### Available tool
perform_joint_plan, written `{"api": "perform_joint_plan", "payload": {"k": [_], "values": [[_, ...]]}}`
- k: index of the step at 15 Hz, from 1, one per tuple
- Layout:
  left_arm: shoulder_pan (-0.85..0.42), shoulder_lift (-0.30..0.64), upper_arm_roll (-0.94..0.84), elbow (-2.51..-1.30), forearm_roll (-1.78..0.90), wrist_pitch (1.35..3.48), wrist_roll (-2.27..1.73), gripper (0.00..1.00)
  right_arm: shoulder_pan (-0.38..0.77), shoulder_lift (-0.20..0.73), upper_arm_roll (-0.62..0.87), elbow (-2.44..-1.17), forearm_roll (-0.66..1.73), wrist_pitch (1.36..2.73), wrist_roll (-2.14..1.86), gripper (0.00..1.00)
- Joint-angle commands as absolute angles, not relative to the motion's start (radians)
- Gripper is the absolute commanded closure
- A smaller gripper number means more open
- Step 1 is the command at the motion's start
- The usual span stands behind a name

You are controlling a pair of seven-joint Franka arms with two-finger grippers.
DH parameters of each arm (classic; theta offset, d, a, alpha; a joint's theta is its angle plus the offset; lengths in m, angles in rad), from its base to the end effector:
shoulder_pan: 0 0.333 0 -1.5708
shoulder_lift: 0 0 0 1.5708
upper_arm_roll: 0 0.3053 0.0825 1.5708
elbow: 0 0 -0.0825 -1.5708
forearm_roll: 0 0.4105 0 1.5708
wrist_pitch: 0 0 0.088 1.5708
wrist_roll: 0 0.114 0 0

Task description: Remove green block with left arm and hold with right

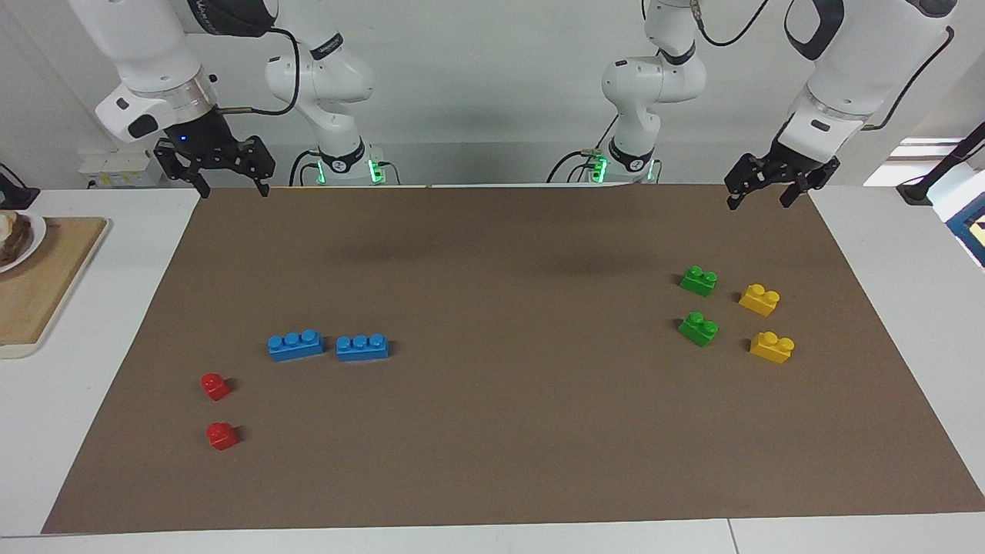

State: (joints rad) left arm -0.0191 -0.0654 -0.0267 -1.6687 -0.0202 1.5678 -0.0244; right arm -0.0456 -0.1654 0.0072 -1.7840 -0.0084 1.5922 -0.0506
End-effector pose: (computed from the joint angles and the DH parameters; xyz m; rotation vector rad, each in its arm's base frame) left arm 0.5585 -0.0283 0.5951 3.1237 -0.0328 -0.0565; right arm 0.5296 -0.0210 0.5942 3.1329 0.0194 -0.0420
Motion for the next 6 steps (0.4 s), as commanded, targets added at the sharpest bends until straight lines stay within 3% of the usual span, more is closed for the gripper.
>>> {"api": "perform_joint_plan", "payload": {"k": [1, 6], "values": [[-0.028, -0.072, -0.021, -1.661, -0.029, 1.554, -0.015, 0.00, -0.052, -0.186, 0.012, -1.813, -0.028, 1.617, -0.069, 0.00], [-0.028, -0.072, -0.021, -1.661, -0.029, 1.554, -0.015, 0.00, -0.048, -0.187, 0.012, -1.813, -0.026, 1.611, -0.026, 0.00]]}}
